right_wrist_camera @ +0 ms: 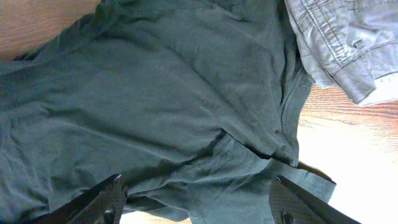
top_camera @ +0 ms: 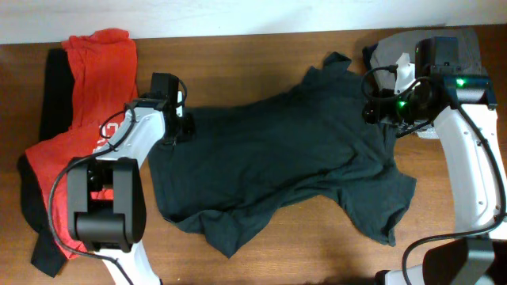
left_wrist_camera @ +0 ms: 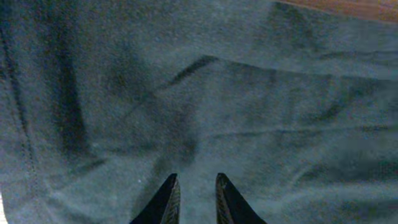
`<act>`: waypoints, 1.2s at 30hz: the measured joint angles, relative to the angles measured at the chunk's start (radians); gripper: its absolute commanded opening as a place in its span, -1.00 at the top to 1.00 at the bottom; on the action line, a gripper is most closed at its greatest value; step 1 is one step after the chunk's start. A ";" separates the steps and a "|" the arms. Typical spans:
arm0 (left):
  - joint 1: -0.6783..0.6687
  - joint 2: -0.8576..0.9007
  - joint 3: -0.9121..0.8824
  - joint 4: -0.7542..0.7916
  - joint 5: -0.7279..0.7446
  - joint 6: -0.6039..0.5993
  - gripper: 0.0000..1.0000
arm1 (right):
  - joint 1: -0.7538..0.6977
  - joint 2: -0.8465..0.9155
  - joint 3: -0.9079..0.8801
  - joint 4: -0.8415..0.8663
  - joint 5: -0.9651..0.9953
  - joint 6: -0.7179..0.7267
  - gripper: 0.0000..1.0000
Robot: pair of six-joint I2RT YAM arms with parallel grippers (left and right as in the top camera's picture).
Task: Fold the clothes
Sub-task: 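Stretch the shirt's shoulders outward with both grippers to flatten it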
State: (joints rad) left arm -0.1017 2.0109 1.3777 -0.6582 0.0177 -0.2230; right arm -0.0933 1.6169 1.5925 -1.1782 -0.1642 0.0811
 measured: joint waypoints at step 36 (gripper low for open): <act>0.010 0.345 0.093 0.896 -0.158 0.072 0.25 | 0.000 0.005 0.000 -0.047 0.000 -0.011 -0.58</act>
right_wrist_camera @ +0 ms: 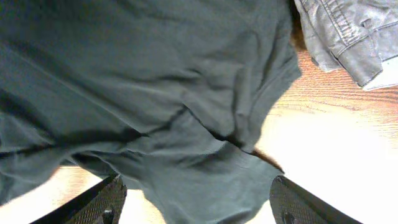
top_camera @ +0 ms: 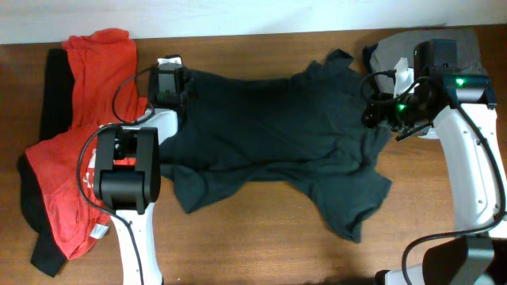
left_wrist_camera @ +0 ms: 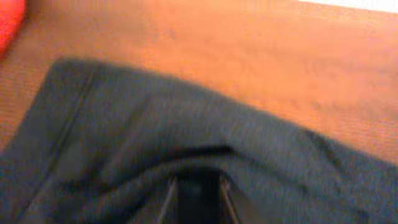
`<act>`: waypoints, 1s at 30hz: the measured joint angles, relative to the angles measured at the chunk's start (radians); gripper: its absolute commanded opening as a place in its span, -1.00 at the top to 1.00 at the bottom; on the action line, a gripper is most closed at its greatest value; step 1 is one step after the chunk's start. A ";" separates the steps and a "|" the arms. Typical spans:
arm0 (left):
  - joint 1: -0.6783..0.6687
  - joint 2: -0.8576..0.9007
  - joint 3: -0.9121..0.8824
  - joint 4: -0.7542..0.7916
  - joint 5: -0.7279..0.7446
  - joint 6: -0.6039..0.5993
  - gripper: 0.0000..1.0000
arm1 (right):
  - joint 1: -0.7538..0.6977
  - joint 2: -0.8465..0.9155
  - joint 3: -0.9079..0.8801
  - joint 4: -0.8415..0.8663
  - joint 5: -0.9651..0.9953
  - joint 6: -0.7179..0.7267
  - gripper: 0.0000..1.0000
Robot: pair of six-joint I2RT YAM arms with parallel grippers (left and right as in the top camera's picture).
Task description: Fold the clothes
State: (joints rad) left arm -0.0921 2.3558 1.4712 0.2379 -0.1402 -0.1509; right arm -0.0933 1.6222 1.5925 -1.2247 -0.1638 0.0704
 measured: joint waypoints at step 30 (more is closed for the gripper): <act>-0.014 0.053 1.652 -1.851 0.047 0.135 -0.98 | 0.000 -0.013 0.456 -0.341 0.008 0.045 -0.75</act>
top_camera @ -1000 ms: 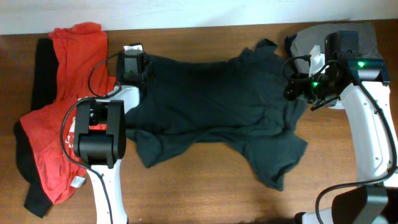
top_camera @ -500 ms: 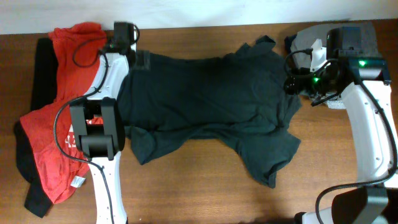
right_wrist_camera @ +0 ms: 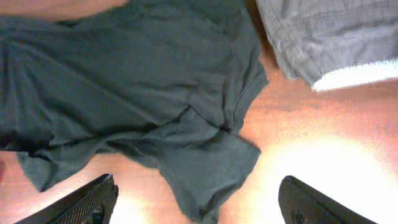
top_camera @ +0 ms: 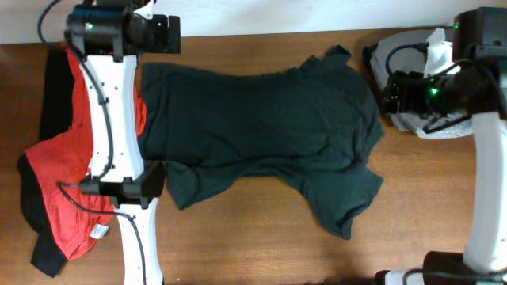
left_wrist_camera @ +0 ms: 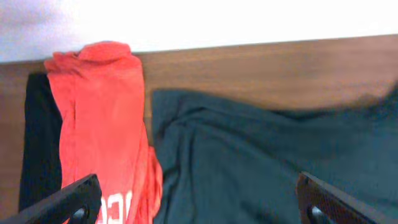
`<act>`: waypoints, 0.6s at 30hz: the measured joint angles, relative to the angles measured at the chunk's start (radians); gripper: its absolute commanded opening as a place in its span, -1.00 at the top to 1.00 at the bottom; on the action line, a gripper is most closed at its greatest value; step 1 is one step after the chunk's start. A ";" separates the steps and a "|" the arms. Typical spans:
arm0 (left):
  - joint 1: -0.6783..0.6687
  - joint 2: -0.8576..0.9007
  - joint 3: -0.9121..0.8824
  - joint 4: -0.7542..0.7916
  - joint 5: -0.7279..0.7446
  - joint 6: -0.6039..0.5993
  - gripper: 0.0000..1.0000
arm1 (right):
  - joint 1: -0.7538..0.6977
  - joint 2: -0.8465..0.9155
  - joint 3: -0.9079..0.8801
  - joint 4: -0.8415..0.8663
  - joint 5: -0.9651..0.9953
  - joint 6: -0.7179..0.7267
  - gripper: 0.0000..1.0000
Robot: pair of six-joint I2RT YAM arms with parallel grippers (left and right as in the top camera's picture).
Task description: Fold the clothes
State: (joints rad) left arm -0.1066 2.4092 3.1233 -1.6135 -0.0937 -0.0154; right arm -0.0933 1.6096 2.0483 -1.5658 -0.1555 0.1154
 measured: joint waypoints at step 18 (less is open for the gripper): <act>-0.026 -0.399 -0.531 -0.074 0.154 -0.047 -0.98 | 0.001 -0.363 -0.243 -0.126 0.114 0.245 -0.75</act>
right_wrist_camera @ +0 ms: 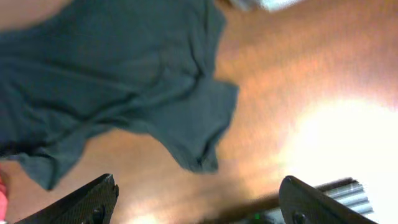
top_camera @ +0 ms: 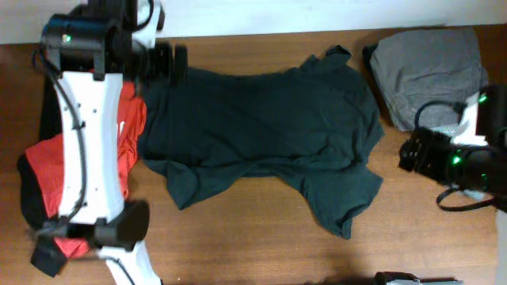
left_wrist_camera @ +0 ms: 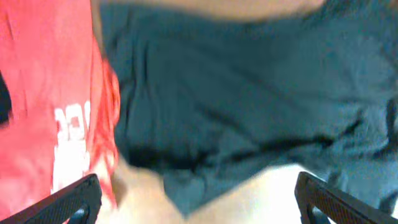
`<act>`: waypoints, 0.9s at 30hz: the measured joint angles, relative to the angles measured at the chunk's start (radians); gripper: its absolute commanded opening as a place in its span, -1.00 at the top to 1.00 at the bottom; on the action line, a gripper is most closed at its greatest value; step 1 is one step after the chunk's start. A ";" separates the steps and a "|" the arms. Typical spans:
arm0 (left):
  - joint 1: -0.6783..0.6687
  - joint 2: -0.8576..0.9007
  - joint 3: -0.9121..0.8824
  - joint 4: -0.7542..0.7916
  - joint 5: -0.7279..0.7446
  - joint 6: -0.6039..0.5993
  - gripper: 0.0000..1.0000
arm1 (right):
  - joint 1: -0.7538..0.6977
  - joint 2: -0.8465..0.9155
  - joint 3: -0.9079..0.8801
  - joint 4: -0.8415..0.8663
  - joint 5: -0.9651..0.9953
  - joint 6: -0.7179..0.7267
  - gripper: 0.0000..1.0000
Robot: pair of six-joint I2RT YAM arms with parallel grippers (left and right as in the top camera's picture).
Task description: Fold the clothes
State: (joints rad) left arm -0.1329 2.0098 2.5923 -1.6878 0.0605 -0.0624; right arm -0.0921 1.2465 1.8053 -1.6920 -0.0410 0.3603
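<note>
A dark green T-shirt (top_camera: 261,138) lies spread across the middle of the table, collar toward the right, its near hem and one sleeve (top_camera: 348,202) still rumpled. My left gripper (top_camera: 169,63) hangs high above the shirt's far left corner; in the left wrist view the gripper (left_wrist_camera: 199,208) is wide open and empty over the shirt (left_wrist_camera: 249,87). My right gripper (top_camera: 413,154) is off the shirt's right side, raised, open and empty (right_wrist_camera: 202,202), looking down on the shirt's sleeve (right_wrist_camera: 199,121).
A folded grey garment (top_camera: 428,63) lies at the back right corner. A red garment (top_camera: 131,119) and a black one (top_camera: 28,198) are heaped at the left, partly under my left arm. The red garment (left_wrist_camera: 56,124) borders the shirt's left edge.
My left arm has come a little forward from the back edge. My right gripper has moved from beside the grey garment toward the front right. The shirt lies as it did; both grippers stay open.
First my left gripper was nearly shut low on the shirt's left part, the shirt lying crumpled and slanted. Then it held the left hem at the back left, the shirt drawn flatter. After that both grippers were open and raised, and the shirt has stayed spread.
</note>
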 measured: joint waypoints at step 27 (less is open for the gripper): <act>-0.293 -0.098 -1.257 0.406 -0.325 -0.306 -0.86 | 0.000 -0.001 -0.703 0.272 -0.053 0.033 -0.75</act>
State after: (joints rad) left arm -0.4255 1.9114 1.3350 -1.2823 -0.2649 -0.3679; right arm -0.0917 1.2453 1.1027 -1.4204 -0.0937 0.3931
